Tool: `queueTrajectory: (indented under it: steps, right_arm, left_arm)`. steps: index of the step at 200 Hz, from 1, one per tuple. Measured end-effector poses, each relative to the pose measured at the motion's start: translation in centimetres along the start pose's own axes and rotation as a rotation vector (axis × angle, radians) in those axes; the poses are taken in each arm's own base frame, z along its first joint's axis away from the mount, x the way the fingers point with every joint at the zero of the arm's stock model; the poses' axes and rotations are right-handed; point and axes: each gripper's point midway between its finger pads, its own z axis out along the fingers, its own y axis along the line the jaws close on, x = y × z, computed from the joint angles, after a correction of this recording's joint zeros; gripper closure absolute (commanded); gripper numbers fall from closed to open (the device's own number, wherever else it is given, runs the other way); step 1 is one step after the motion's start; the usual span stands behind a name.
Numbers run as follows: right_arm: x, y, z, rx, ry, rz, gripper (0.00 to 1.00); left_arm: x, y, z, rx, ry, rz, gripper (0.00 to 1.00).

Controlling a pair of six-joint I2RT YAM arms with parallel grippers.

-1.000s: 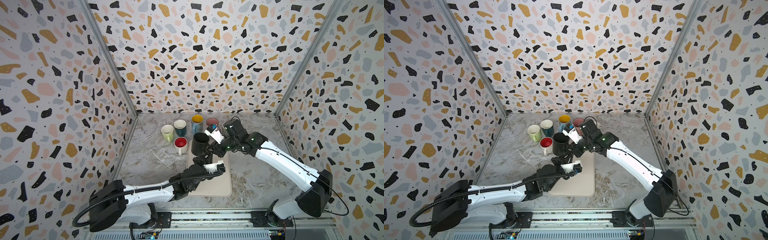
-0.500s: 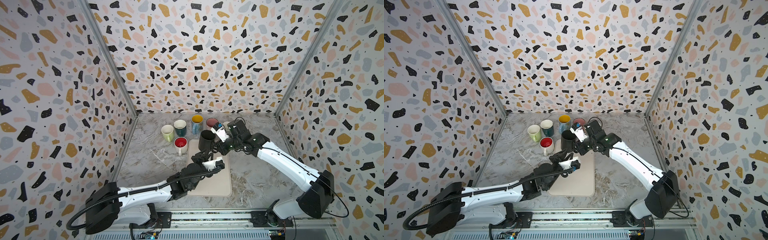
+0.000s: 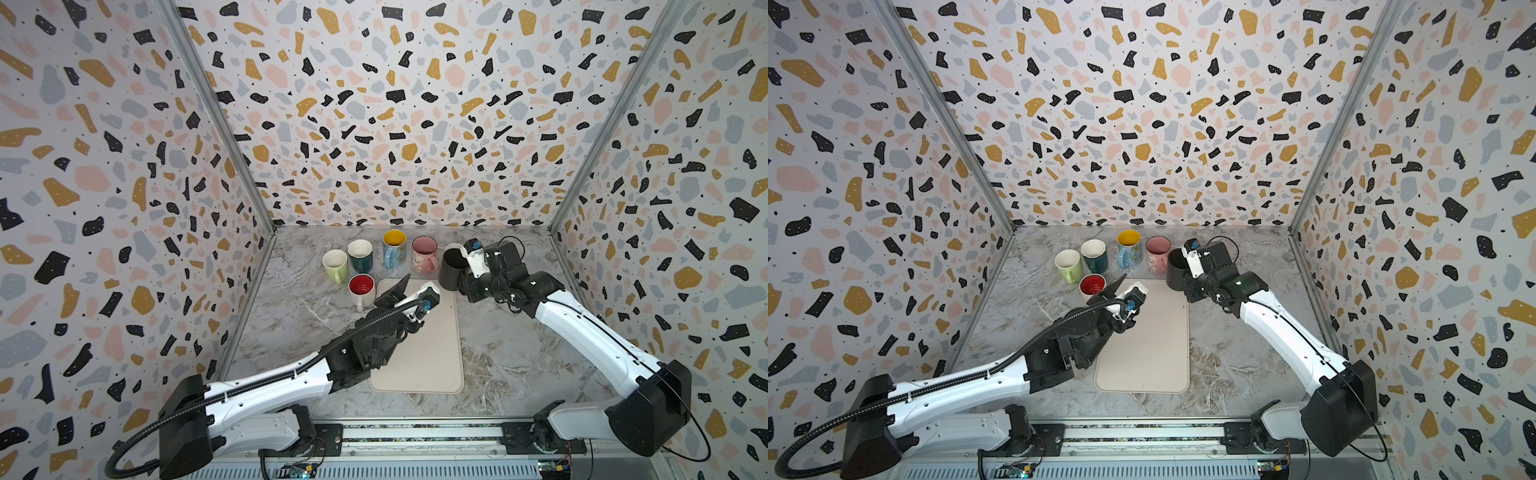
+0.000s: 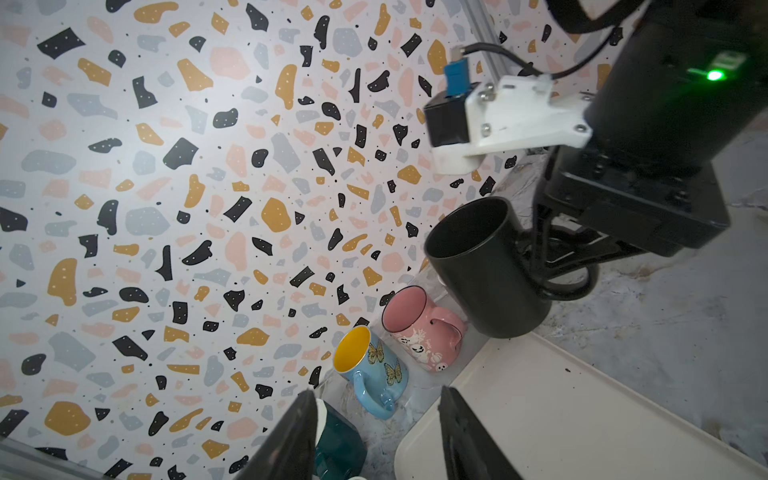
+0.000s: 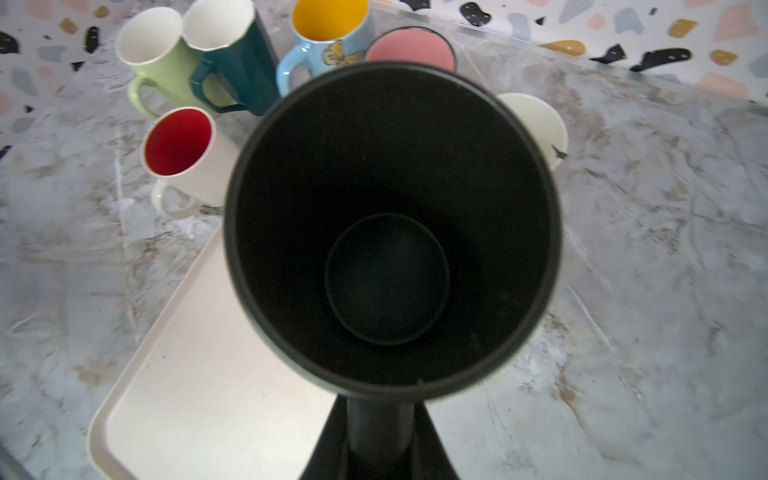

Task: Turn the mug right side up
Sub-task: 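Open the left gripper and pull back while the right gripper carries the black mug away, then lower the black mug beside the grey mug and open the right gripper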

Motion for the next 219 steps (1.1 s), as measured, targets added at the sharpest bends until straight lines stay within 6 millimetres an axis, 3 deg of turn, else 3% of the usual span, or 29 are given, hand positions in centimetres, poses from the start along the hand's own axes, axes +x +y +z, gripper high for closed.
queueTrajectory:
  steps: [61, 95, 130, 219]
  right_arm:
    - [3.6, -5.3, 1.1, 0.188, 0.069, 0.098, 1.0]
    - [4.9, -7.2, 1.6, 0.26, 0.077, 0.135, 1.0]
    - [6.0, -8.4, 2.6, 0.304, 0.057, 0.152, 1.0]
    - [5.0, -11.4, 5.0, 0.339, -0.065, 0.223, 1.0]
  left_arm:
    - [2.8, 5.3, 1.8, -0.07, 0.121, -0.247, 0.47]
    - [3.4, 7.7, 2.4, -0.072, 0.123, -0.393, 0.46]
    - [5.6, 9.3, 2.8, -0.077, 0.162, -0.514, 0.45]
    - [9.3, 11.4, 3.8, -0.085, 0.233, -0.739, 0.44]
